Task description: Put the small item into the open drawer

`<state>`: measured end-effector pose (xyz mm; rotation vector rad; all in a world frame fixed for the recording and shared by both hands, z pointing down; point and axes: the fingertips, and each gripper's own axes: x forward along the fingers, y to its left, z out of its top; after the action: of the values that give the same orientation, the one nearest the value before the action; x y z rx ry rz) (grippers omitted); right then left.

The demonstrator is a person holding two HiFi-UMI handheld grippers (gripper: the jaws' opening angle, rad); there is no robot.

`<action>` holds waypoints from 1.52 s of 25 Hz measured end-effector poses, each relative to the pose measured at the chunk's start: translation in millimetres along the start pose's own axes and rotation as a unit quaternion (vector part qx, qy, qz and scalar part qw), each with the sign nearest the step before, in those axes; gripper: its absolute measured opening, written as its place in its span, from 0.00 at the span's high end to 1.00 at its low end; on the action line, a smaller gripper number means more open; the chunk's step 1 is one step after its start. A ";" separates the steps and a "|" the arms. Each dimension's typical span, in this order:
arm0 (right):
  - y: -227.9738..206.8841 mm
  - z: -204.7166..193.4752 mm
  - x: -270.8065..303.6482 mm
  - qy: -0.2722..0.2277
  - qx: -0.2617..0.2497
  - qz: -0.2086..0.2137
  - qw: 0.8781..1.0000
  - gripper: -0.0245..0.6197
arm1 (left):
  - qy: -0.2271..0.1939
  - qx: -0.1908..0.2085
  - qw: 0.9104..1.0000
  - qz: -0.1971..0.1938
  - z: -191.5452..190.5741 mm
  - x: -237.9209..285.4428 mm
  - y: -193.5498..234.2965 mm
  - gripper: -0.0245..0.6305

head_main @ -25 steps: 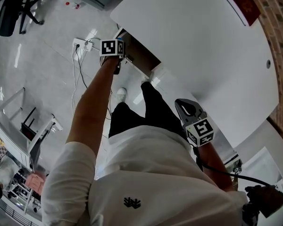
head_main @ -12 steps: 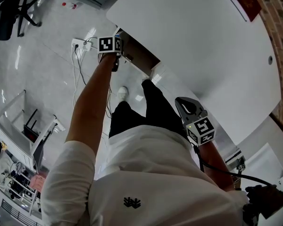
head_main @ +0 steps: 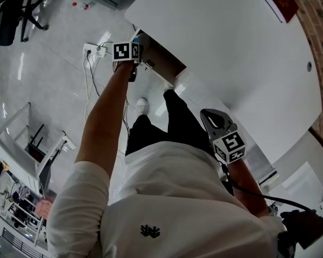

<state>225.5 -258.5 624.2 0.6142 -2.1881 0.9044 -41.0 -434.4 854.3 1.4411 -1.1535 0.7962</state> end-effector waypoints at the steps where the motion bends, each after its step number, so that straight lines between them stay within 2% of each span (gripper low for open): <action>1: 1.1 0.4 0.2 -0.001 -0.001 0.001 1.000 0.91 | -0.002 0.001 1.000 -0.002 -1.1 -2.7 -1.7 0.72; 5: 14.7 8.5 3.0 -0.005 -0.010 0.005 1.000 0.91 | -0.009 0.005 1.000 -0.012 -7.2 -24.0 -5.0 0.72; 9: 46.2 15.8 7.2 -0.016 -0.023 0.007 1.000 0.91 | -0.020 0.010 0.999 -0.030 -22.9 -57.5 -2.9 0.72; 13: 75.8 16.3 8.0 -0.028 -0.035 0.005 0.999 0.91 | -0.024 0.008 0.998 -0.052 -49.5 -91.0 -7.5 0.72; 21: 151.0 6.6 4.5 -0.050 -0.052 -0.003 0.997 0.91 | -0.057 0.043 0.993 -0.090 -103.7 -167.8 -2.5 0.74; 31: 249.5 -8.0 -3.6 -0.080 -0.076 -0.018 0.994 0.91 | -0.100 0.094 0.982 -0.133 -188.6 -283.9 -0.8 0.87; 38: 315.9 -11.4 -8.1 -0.102 -0.094 -0.032 0.990 0.91 | -0.133 0.131 0.969 -0.162 -248.7 -367.2 5.7 0.91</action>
<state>35.2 -44.3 490.4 0.7069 -2.3869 0.6153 -130.6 -108.5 567.1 1.9449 -0.9948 0.5492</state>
